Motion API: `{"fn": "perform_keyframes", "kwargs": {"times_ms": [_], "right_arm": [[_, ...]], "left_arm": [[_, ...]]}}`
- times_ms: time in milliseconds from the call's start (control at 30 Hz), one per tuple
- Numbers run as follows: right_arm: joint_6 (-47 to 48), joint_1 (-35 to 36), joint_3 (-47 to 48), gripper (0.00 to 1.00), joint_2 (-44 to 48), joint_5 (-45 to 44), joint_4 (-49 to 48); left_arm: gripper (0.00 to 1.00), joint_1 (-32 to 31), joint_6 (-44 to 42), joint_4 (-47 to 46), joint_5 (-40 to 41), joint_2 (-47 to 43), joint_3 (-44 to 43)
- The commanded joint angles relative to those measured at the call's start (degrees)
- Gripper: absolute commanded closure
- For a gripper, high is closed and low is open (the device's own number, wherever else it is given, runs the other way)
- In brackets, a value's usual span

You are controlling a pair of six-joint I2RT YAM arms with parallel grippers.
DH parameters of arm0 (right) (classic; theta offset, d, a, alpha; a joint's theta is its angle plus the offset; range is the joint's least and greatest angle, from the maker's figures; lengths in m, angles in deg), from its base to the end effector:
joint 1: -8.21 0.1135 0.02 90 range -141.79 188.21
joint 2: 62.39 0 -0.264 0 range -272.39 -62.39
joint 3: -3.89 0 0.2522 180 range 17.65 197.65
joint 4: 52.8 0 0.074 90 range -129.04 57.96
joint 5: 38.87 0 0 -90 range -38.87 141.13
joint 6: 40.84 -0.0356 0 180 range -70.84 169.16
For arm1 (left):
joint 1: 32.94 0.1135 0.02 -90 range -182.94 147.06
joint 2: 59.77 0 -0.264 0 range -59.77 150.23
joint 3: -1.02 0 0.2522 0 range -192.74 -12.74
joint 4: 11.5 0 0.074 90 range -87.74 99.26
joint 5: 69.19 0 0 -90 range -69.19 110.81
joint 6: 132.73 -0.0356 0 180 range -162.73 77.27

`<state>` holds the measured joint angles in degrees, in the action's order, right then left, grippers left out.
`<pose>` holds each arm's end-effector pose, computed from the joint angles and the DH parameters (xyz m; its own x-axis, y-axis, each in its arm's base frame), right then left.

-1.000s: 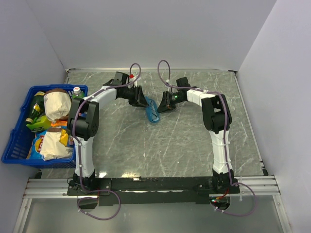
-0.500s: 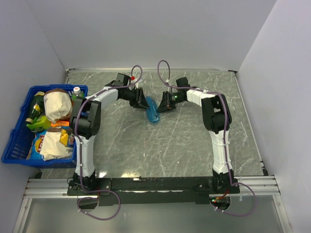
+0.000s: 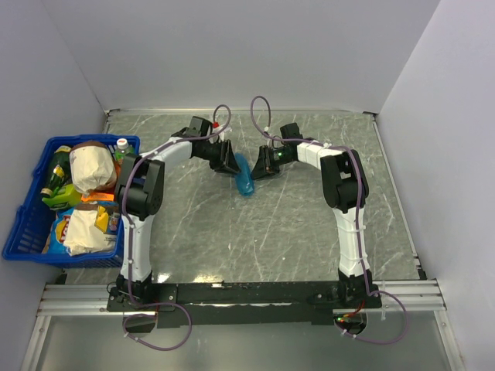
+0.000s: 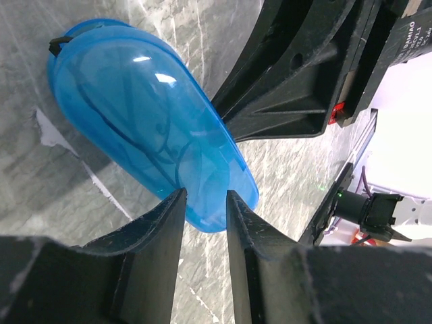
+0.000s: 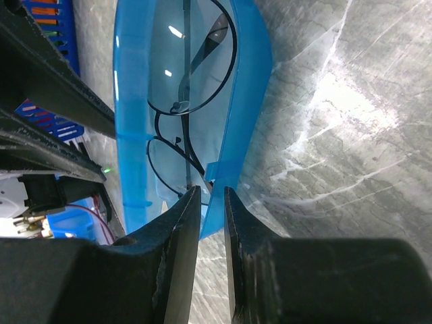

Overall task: Organize the sunglasses
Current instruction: Close the case with sunglasses at the center of the board.

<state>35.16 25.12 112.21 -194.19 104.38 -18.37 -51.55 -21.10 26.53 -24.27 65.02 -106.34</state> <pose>0.4490 0.1663 0.1291 -0.9271 -0.1306 -0.3512 -0.3679 0.4949 0.7872 0.4350 -0.1731 0.1731 -0.9490 0.0449 -0.3121 0.2754 0.5999 -0.7512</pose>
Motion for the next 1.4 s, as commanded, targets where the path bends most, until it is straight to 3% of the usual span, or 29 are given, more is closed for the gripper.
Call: {"fn": "perform_keyframes", "kwargs": {"times_ms": [0, 300, 533, 633, 933, 967, 1067, 1367], "right_arm": [[0.90, 0.94, 1.50, 0.73, 2.08, 0.89, -0.80], [1.43, 1.20, 1.59, 0.73, 2.26, 0.27, -0.36], [2.05, 1.64, 1.50, 0.73, 2.87, -0.78, -0.01], [2.05, 1.73, 1.41, 0.71, 3.31, -0.70, -0.01], [2.58, 1.20, 1.77, 0.54, 3.93, 1.76, 0.78], [2.49, 0.94, 1.68, 0.47, 4.01, 2.37, 0.78], [2.48, 0.32, 1.06, 0.37, 4.19, 2.82, 0.52], [3.01, -1.00, 0.97, 0.34, 4.63, 2.73, 1.31]], "left_arm": [[0.63, -1.60, -2.03, 1.57, 2.10, 2.47, -1.93], [0.61, -2.13, -3.08, 3.41, 3.59, 4.67, -3.25], [0.48, -2.22, -3.96, 4.64, 4.91, 4.85, -4.04], [0.48, -2.22, -3.96, 4.64, 5.00, 4.67, -4.13], [0.48, -2.39, -4.05, 4.64, 5.18, 3.79, -3.78], [0.48, -2.39, -4.05, 4.56, 5.00, 3.62, -3.69], [0.48, -2.39, -3.87, 4.38, 4.91, 3.44, -3.43], [0.48, -2.39, -3.79, 4.29, 5.44, 3.26, -3.69]]}}
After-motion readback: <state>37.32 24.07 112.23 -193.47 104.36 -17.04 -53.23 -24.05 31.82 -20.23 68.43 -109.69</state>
